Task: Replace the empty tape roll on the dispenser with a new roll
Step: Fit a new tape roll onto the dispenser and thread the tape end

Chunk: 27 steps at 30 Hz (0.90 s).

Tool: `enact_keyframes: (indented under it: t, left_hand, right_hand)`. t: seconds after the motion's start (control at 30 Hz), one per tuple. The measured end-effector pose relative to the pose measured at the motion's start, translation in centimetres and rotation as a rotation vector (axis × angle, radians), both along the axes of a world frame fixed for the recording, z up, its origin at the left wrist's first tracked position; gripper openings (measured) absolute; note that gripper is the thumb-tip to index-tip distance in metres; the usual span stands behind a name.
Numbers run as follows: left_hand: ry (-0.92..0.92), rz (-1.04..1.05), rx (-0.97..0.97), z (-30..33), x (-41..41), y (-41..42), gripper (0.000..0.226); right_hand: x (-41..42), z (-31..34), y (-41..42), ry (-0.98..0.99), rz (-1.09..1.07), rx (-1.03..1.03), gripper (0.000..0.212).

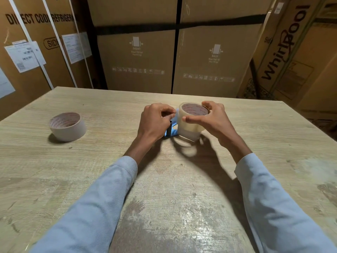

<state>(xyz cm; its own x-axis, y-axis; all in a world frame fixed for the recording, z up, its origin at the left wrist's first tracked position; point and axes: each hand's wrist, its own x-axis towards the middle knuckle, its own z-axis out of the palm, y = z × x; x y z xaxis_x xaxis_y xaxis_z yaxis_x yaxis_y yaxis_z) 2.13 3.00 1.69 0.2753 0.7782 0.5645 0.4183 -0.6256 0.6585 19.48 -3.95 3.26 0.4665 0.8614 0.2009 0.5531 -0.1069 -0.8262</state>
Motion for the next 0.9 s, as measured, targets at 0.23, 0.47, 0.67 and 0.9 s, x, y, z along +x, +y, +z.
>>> enact_keyframes:
  t: [0.23, 0.47, 0.67, 0.9]
  left_hand:
    - [-0.035, -0.008, -0.051, -0.1, -0.1, 0.3, 0.013]
    - [-0.035, 0.0, -0.074, -0.2, -0.1, 0.5, 0.014]
    - [-0.066, 0.004, -0.083, -0.4, -0.3, 0.8, 0.011]
    - [-0.063, -0.051, -0.084, -0.3, -0.4, 0.5, 0.01]
  right_hand:
    - [-0.6, 0.9, -0.2, 0.004, -0.034, -0.035, 0.123]
    - [-1.7, 1.1, -0.3, -0.204, -0.169, -0.066, 0.1]
    - [-2.2, 1.6, -0.7, -0.345, -0.146, -0.082, 0.092]
    - [0.0, 2.7, -1.3, -0.022, 0.074, -0.111, 0.084]
